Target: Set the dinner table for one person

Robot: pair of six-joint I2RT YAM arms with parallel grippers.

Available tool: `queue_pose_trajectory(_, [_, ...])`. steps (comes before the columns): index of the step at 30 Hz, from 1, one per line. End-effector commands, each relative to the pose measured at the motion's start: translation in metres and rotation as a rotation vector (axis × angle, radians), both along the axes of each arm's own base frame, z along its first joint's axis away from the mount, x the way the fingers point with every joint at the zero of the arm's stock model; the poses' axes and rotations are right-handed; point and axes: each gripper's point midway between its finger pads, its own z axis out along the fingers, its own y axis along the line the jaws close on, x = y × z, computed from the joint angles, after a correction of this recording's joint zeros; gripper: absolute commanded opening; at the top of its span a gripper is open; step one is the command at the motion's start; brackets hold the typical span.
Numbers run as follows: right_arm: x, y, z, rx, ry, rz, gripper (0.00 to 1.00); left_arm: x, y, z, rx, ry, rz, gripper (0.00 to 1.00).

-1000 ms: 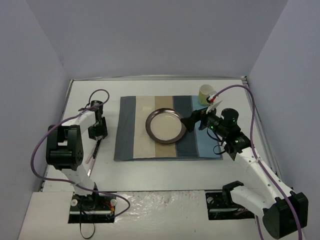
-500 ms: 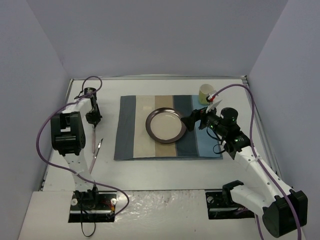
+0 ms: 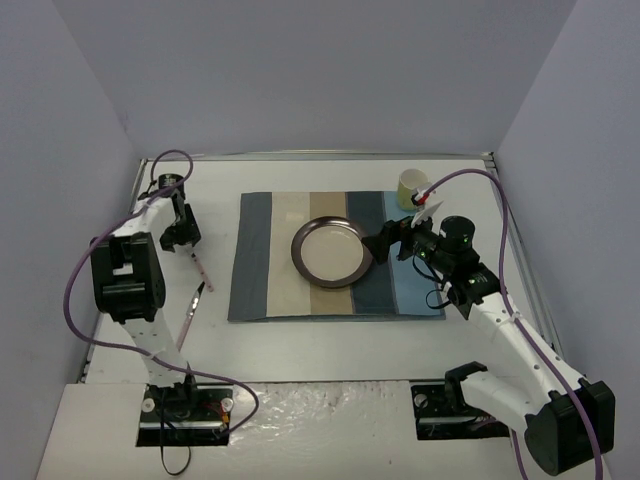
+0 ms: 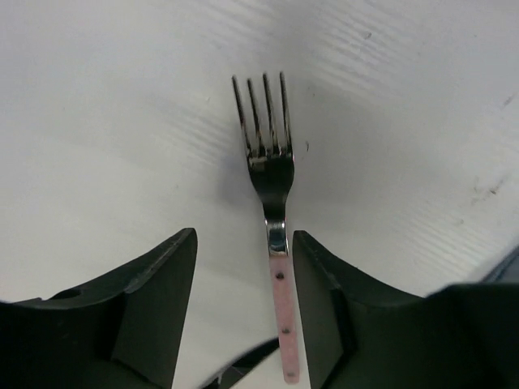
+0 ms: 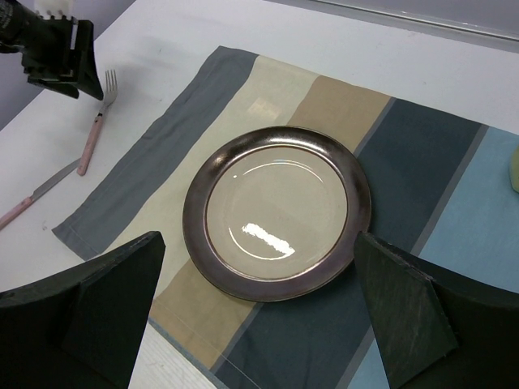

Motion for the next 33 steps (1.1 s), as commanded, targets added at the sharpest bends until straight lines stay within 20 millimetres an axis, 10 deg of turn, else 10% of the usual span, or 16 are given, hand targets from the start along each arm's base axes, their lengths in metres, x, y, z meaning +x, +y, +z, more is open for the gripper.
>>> queue_pose_trajectory(1, [0.003,0.003,0.026,0.032,-0.09,0.006,1.0,-0.014,-0.002,0.049,-0.032,-0.13,0.137,0.48])
queue_pose_trajectory(16, [-0.002,0.004,0.03,0.039,-0.101,0.01,1.0,-0.034,-0.031,-0.004,-0.118,-0.082,0.231,0.47])
queue_pose_trajectory(23, [-0.002,0.002,0.029,0.036,-0.099,0.001,1.0,-0.036,-0.031,-0.02,-0.117,-0.052,0.224,0.28])
queue_pose_trajectory(33, [-0.002,0.0,0.031,0.035,-0.093,-0.007,1.0,-0.031,-0.04,0.029,-0.027,-0.089,0.081,0.0])
